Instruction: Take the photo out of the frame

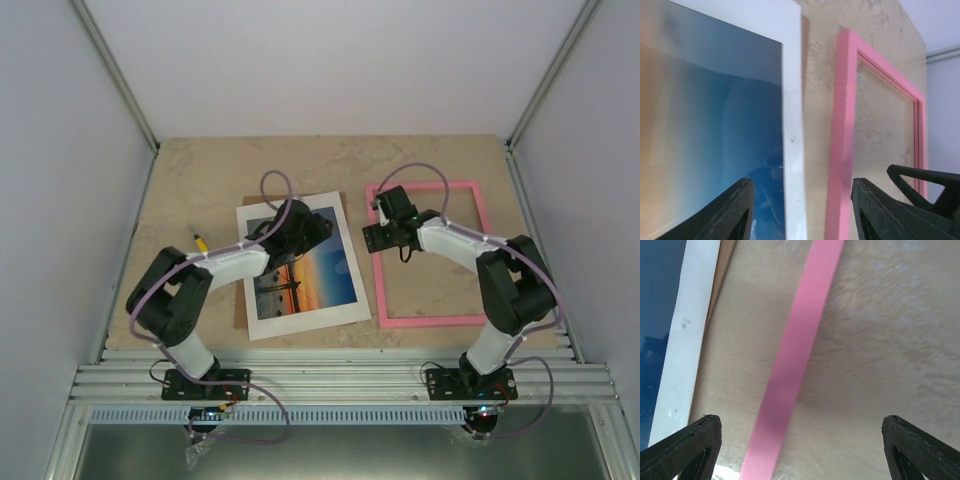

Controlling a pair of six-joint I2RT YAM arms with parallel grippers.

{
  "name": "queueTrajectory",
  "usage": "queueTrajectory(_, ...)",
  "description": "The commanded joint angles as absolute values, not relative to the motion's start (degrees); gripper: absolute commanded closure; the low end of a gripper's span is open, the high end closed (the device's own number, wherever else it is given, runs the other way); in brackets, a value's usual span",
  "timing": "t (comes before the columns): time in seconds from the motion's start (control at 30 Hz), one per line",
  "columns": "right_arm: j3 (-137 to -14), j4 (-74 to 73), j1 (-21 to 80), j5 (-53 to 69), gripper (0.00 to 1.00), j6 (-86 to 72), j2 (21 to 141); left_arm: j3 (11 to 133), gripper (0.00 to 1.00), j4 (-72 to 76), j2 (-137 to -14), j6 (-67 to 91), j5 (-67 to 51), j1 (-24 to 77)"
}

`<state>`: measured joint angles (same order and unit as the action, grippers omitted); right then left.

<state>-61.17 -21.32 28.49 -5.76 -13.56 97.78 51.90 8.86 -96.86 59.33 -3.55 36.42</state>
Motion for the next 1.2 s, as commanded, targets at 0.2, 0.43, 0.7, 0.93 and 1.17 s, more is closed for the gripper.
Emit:
queueTrajectory(0.2, -59.46, -20.58, 30.95, -13.0, 0.11, -15.17, 103.53, 37.16, 0.34, 3.25, -79.48, 53.76, 2.57, 27.6)
queueTrajectory(0.43, -57.2, -19.65, 28.44, -15.38, 0.11, -17.5, 103.3, 30.43, 0.24, -3.76, -67.81, 51.55, 6.83, 22.66)
queueTrajectory(0.7, -54.61, -18.53, 24.84, -18.05, 0.11, -20.83, 100.62, 25.77, 0.14, -7.34, -63.99, 49.26, 9.62, 17.48)
queueTrajectory(0.93, -53.36, -17.75, 25.06, -18.9, 0.08, -21.32, 96.8, 23.38, 0.1, -5.88, -66.71, 49.13, 8.43, 16.19)
queueTrajectory(1.17, -52.25, -14.2, 29.98, -15.32, 0.03, -17.67, 92.07, 23.54, 0.08, -4.12, -70.39, 48.7, 5.59, 16.18)
